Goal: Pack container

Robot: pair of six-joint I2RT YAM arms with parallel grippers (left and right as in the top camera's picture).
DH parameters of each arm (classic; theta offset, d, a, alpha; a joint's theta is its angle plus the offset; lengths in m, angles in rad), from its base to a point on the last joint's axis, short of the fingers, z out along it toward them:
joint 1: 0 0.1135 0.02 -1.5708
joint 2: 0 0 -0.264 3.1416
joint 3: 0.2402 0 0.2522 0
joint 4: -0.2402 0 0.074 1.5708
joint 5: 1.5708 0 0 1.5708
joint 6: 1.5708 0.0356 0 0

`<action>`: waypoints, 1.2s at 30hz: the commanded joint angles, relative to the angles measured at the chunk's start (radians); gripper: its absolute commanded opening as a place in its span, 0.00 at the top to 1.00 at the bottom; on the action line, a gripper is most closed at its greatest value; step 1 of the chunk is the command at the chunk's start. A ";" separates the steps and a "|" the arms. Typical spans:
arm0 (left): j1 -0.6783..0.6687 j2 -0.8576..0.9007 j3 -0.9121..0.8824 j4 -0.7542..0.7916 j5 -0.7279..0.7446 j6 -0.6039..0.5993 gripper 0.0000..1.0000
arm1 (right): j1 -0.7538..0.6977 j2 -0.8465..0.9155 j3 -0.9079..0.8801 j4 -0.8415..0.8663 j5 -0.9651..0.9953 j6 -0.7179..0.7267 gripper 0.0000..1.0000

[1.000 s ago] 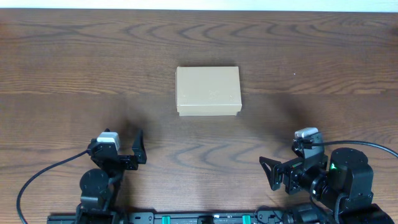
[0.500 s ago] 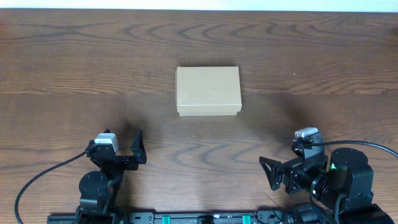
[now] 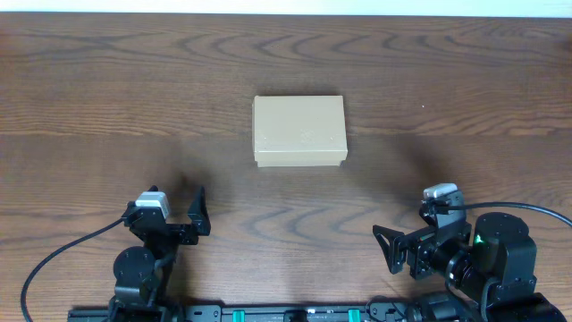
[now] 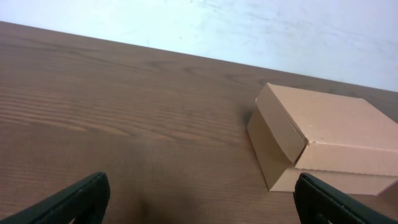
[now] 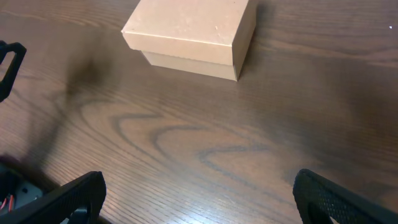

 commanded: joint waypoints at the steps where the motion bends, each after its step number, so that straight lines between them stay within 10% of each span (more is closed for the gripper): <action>1: 0.007 -0.008 -0.019 -0.032 -0.007 0.003 0.05 | 0.005 -0.004 -0.003 -0.001 0.003 0.013 0.01; 23: 0.007 -0.008 -0.019 -0.032 -0.007 0.003 0.05 | 0.005 -0.004 -0.004 -0.037 0.055 -0.006 0.01; 36: 0.008 -0.008 -0.019 -0.032 -0.007 0.003 0.05 | 0.019 -0.266 -0.456 0.468 0.058 -0.070 0.01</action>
